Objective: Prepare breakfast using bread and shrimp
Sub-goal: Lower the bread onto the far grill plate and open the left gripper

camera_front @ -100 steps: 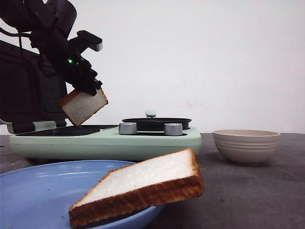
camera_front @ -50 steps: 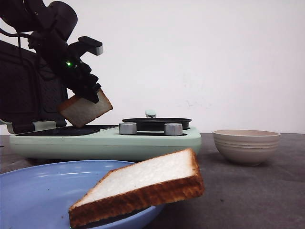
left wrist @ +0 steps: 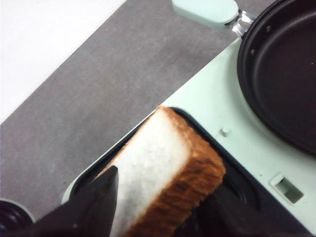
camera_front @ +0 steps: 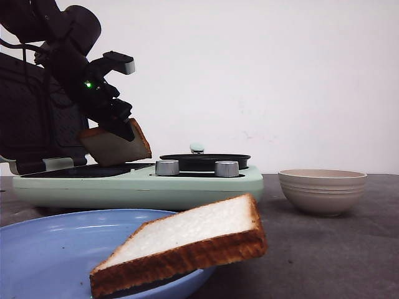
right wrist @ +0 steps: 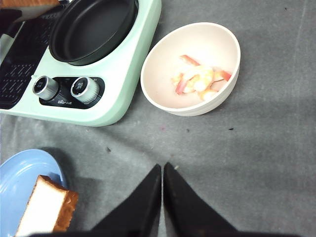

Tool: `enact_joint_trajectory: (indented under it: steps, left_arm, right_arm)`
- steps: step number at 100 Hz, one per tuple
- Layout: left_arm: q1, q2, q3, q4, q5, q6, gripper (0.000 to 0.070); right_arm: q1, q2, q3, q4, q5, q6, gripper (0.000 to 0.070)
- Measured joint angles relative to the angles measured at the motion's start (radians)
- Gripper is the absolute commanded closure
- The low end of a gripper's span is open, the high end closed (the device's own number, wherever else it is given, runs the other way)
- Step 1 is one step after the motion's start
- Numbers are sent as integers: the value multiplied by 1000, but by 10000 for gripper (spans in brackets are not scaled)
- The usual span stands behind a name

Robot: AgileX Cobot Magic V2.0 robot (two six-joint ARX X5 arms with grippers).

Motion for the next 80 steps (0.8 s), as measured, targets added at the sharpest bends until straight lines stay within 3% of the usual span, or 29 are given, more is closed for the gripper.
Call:
enact_joint_trajectory:
  steps: [80]
  left_arm:
    - [-1,0,0,-127,8,-63,461]
  right_arm:
    - [0,0,0,0,0,-2,700]
